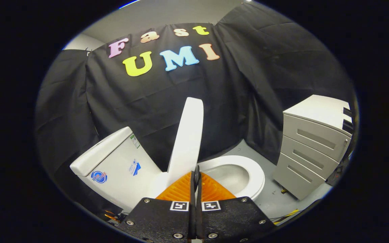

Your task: Open the toilet lid.

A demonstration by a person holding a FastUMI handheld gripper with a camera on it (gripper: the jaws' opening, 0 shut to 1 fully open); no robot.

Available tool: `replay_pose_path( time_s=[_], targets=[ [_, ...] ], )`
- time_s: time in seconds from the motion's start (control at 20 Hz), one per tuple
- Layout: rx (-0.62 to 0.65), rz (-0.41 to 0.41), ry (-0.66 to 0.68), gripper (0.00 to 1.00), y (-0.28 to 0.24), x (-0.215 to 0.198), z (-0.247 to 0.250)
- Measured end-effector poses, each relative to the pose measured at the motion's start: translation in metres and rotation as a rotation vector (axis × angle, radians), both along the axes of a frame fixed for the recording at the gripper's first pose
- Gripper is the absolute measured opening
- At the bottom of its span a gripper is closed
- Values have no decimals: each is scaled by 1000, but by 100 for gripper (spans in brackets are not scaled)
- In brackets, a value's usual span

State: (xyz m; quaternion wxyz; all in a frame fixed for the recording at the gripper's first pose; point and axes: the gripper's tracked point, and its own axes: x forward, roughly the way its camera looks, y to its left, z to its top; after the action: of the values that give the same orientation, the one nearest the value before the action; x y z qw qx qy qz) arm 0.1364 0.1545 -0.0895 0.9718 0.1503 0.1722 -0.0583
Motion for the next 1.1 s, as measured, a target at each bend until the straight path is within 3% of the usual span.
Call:
replay_pose_path(
  time_s=[0.35, 1.1],
  targets=[
    [-122, 39, -6, 0, 26, -1, 16],
    [-258, 122, -39, 0, 85, 1, 37]
  ],
)
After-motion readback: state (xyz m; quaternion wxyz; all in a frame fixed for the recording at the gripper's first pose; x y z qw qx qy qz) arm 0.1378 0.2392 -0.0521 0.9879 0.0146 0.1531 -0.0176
